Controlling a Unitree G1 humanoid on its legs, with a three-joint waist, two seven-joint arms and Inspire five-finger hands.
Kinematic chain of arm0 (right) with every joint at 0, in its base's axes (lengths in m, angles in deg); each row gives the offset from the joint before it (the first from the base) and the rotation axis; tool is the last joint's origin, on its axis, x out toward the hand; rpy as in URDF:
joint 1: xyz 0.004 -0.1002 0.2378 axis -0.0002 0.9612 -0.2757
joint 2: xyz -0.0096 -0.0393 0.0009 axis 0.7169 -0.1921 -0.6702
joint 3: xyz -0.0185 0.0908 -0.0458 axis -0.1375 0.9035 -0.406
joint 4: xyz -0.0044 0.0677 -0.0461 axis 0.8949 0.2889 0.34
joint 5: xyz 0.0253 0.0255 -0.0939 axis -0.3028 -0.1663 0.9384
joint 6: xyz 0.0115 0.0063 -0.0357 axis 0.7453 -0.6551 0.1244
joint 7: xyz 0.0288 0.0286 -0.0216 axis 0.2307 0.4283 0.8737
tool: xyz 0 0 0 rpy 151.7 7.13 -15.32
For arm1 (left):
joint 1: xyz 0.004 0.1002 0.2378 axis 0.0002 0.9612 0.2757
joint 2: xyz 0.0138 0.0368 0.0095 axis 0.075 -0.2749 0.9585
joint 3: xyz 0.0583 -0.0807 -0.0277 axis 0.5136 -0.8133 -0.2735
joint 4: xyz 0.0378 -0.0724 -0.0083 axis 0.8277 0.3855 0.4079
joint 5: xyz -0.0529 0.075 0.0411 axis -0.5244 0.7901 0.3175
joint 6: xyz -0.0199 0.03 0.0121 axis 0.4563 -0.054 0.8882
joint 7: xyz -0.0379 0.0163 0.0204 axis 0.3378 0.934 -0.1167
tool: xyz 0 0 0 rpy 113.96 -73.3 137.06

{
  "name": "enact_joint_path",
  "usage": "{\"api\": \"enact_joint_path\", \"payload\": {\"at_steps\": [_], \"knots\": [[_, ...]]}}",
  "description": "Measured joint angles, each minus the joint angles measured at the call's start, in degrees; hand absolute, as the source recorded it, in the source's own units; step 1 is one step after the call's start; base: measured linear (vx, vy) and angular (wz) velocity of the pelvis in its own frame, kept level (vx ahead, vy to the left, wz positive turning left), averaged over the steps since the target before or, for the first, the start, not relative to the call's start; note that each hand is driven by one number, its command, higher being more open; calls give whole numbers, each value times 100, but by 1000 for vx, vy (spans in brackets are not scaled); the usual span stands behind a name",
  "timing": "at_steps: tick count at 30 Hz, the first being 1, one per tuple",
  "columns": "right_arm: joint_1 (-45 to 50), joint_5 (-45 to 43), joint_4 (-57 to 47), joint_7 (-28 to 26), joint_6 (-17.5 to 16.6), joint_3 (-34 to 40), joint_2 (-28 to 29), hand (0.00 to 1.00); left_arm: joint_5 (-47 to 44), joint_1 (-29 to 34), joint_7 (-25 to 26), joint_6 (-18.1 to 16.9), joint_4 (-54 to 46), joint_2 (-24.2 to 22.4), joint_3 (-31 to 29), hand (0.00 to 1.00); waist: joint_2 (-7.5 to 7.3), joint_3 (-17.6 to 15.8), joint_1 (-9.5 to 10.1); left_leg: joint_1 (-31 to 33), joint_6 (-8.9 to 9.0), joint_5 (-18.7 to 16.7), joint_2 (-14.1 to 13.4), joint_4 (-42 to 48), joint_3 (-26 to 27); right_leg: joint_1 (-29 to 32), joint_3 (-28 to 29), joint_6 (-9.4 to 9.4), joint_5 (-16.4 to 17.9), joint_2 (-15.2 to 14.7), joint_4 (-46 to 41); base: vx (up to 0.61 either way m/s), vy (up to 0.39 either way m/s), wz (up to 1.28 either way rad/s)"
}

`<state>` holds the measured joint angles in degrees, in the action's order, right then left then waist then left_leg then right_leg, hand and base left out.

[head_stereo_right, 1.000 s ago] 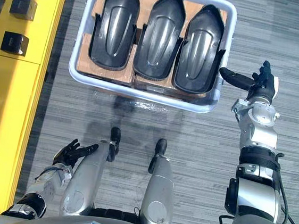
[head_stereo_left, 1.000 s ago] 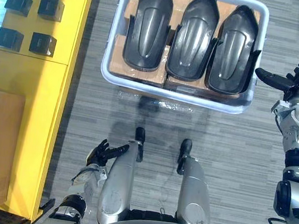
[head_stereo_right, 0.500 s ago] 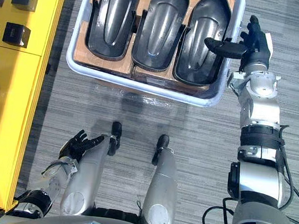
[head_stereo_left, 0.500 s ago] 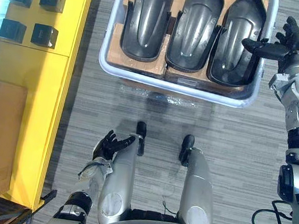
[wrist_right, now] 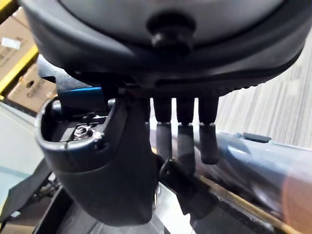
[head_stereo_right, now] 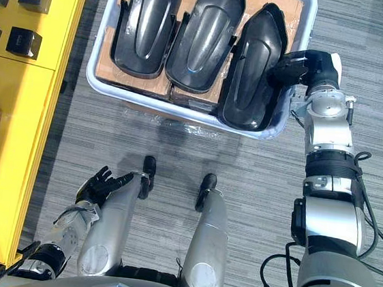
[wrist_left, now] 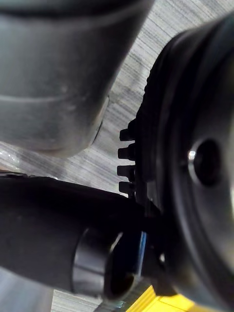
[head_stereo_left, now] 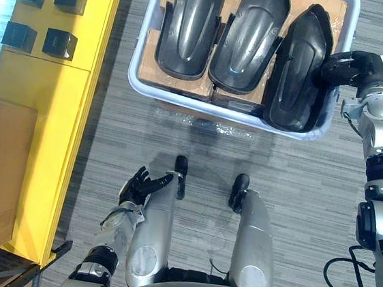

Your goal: Walk over and take three plastic housings, then place them on the shelf

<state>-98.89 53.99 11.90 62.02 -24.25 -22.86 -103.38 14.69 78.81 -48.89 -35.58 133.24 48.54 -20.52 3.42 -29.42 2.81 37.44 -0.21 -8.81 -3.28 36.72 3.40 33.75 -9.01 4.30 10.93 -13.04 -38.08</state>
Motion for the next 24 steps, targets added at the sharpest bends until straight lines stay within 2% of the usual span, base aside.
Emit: {"api": "enact_joint_path", "payload": {"at_steps": [9,13,18,24], "knots": [[-59,7,311,14,108,-118,2,0,-203,13,12,35,231,23,53,100,-11,206,32,-91,8,93,-18,-201,143,-1,-31,-18,10,-70,42,5,-34,2],[9,4,314,234,84,-119,8,0,-205,13,13,35,249,23,53,100,-17,218,35,-90,7,93,-20,-201,142,-12,-45,-17,9,-71,58,2,-8,0],[248,-2,8,1051,-194,-93,47,0,-206,13,94,-23,265,19,79,100,-18,219,30,-128,5,97,-21,-238,137,-70,-79,-14,7,-71,113,0,0,0],[824,334,-1097,1750,-581,256,87,0,-209,51,570,-147,213,19,173,100,-48,234,-1,-489,18,171,-19,-543,203,-382,-83,21,-23,-58,349,46,-35,-2]]}}
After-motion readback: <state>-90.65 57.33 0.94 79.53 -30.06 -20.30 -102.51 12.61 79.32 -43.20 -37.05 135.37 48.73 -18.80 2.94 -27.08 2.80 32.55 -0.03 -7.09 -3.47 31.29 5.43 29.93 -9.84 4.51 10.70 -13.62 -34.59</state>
